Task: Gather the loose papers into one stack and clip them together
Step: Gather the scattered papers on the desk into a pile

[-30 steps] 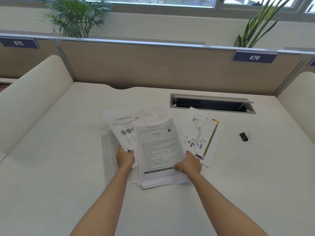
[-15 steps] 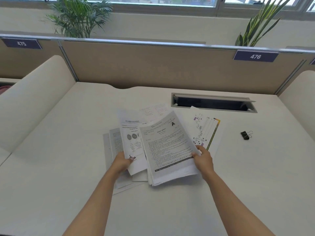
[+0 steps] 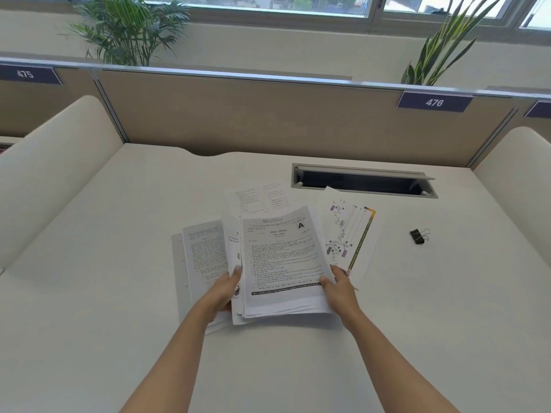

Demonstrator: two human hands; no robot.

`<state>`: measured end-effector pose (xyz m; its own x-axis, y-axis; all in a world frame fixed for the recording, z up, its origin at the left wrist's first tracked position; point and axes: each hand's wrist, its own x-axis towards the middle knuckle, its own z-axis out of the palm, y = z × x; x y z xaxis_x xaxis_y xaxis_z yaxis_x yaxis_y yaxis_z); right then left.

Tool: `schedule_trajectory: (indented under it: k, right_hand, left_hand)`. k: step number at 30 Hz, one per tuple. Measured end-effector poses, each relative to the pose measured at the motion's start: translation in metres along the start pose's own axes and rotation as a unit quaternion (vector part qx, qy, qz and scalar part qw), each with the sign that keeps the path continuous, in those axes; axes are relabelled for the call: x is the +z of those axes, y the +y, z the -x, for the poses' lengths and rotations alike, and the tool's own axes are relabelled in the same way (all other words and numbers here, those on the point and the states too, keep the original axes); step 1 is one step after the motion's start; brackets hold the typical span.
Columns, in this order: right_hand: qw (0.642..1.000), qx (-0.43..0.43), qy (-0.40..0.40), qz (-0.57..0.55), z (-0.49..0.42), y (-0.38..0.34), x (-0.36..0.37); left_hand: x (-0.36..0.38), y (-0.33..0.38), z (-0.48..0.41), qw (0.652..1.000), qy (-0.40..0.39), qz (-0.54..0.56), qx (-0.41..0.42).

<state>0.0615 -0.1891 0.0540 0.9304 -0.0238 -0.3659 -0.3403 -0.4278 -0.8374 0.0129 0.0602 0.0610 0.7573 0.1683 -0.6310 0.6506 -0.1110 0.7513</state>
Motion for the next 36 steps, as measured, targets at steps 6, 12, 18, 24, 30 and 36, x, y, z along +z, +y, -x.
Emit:
schedule_trajectory:
  k: [6, 12, 18, 24, 30, 36]
  right_hand:
    - [0.999, -0.01, -0.042, 0.031, 0.004, -0.001, 0.012]
    - [0.997, -0.034, -0.054, 0.052, 0.004, -0.009, 0.015]
    - [0.997, -0.061, -0.037, -0.021, 0.004, -0.013, 0.011]
    - [0.979, -0.087, -0.021, -0.186, 0.0, -0.029, 0.0]
    - [0.952, -0.154, 0.035, -0.263, 0.006, -0.053, -0.012]
    - [0.935, -0.189, 0.045, -0.297, 0.011, -0.055, -0.007]
  left_hand:
    - [0.017, -0.008, -0.003, 0.989, 0.07, 0.098, 0.08]
    - [0.016, -0.01, -0.002, 0.988, 0.088, 0.08, 0.095]
    - [0.007, -0.004, 0.009, 0.98, 0.079, 0.107, 0.149]
    - [0.009, 0.009, 0.013, 0.975, 0.046, 0.124, 0.181]
    - [0.019, 0.036, 0.019, 0.959, 0.081, 0.153, 0.226]
    - [0.031, 0.068, 0.033, 0.866, 0.212, 0.312, 0.328]
